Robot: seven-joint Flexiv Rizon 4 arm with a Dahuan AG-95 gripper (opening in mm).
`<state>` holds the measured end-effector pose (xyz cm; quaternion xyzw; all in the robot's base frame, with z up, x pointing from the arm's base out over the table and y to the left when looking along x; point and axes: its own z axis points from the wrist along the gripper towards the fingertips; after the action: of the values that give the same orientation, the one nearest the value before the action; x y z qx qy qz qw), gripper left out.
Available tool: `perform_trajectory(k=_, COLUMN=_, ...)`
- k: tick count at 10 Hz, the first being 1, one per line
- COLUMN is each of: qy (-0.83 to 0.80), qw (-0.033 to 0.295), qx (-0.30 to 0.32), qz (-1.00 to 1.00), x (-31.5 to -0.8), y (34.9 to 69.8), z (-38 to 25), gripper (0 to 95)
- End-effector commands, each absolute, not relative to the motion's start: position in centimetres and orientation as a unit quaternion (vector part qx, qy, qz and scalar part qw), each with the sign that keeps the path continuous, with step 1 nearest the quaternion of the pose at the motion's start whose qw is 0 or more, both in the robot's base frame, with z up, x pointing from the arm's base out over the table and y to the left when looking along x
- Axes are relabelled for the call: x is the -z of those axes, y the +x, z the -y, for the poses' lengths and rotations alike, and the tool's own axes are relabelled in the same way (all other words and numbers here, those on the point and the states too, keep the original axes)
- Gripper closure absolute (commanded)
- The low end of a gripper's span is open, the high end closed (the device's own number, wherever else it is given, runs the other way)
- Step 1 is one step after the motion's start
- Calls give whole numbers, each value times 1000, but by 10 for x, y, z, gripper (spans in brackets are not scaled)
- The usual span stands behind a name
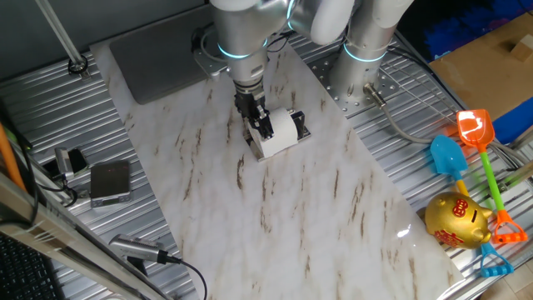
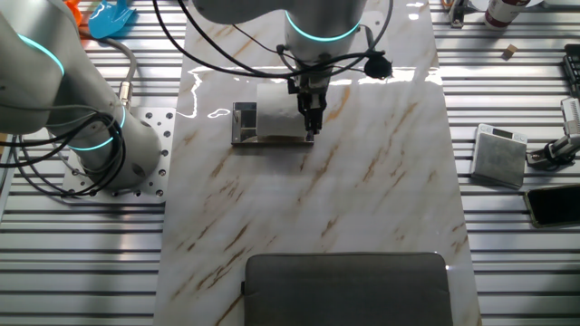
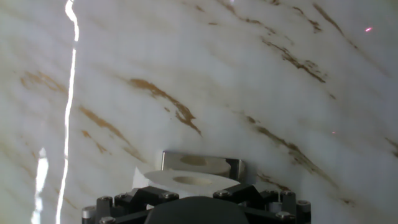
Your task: Take the roll of paper down from the shelf
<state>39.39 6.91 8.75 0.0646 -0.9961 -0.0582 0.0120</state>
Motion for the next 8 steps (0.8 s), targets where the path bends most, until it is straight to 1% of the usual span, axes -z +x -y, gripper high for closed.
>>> perform_trajectory(k=1, qy=65, qw=10, qx=57, qz=996, x=-85, y=393, z=-70, gripper=0)
perform_trajectory(k=4, qy=65, qw=5, qx=56, qz=996, x=-80, y=391, z=-71, gripper=0)
perform_trajectory(k=5, qy=65, qw=5, qx=56, qz=996, x=-79, y=391, z=-72, gripper=190)
perform_trajectory(k=7, qy=64, qw=3, qx=55, qz=996, x=-78, y=391, z=-72, gripper=190)
perform_trajectory(k=8, qy=64, qw=2, qx=54, qz=996, x=-78, y=391, z=-72, gripper=380)
